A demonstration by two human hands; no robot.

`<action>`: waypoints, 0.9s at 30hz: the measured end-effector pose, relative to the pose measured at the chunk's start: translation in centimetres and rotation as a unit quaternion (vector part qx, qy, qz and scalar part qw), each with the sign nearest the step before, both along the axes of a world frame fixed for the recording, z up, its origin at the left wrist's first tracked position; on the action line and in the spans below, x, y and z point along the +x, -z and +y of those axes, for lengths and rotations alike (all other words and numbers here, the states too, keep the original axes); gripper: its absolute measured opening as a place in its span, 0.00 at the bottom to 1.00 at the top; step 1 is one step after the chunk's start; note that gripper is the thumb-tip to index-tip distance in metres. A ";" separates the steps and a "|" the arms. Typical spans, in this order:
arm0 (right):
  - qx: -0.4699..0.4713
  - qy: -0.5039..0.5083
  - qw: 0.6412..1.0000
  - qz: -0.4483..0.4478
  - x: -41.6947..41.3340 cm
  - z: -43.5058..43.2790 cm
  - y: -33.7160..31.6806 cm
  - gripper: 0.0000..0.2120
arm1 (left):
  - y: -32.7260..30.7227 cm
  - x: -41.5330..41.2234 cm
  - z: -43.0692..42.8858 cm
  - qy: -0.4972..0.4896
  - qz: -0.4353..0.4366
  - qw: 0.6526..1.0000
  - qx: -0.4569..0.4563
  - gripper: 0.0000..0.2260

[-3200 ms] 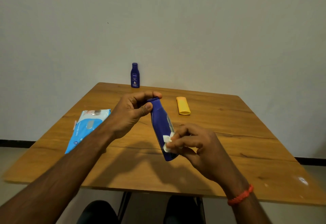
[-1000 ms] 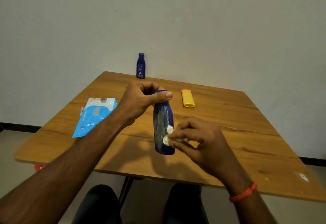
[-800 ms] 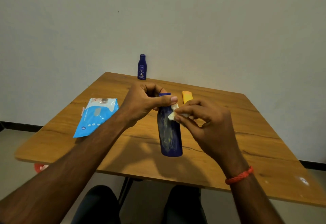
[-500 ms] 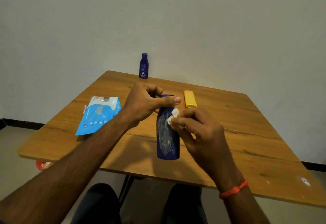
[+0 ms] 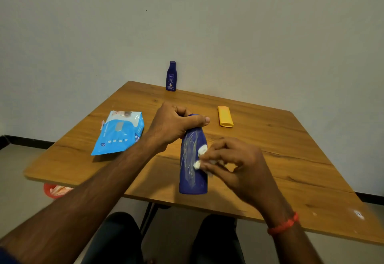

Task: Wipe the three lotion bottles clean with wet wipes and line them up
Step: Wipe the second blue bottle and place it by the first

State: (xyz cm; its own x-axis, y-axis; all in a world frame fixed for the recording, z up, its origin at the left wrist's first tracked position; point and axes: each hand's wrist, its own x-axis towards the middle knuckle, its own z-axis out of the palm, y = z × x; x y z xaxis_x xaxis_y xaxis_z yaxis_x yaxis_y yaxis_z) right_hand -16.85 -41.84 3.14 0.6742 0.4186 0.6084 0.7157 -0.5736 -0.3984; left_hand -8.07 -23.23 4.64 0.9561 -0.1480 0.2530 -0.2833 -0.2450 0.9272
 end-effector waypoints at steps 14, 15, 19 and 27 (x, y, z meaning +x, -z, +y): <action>0.105 0.092 0.986 -0.091 2.0 3.4 -2.9 0.06 | -0.6 -2.2 -0.5 0.106 0.034 0.988 -0.111 0.16; 0.092 0.084 0.988 -0.095 1.7 3.4 -3.0 0.07 | -0.6 -2.3 -0.5 0.109 0.034 0.987 -0.115 0.16; 0.021 0.028 0.994 -0.103 0.1 3.3 -2.8 0.09 | -1.0 -2.7 -0.4 0.080 0.051 0.989 -0.112 0.12; -0.028 -0.050 0.998 -0.015 -3.1 1.9 1.6 0.09 | -0.4 -1.9 -0.1 0.083 0.021 0.995 -0.058 0.14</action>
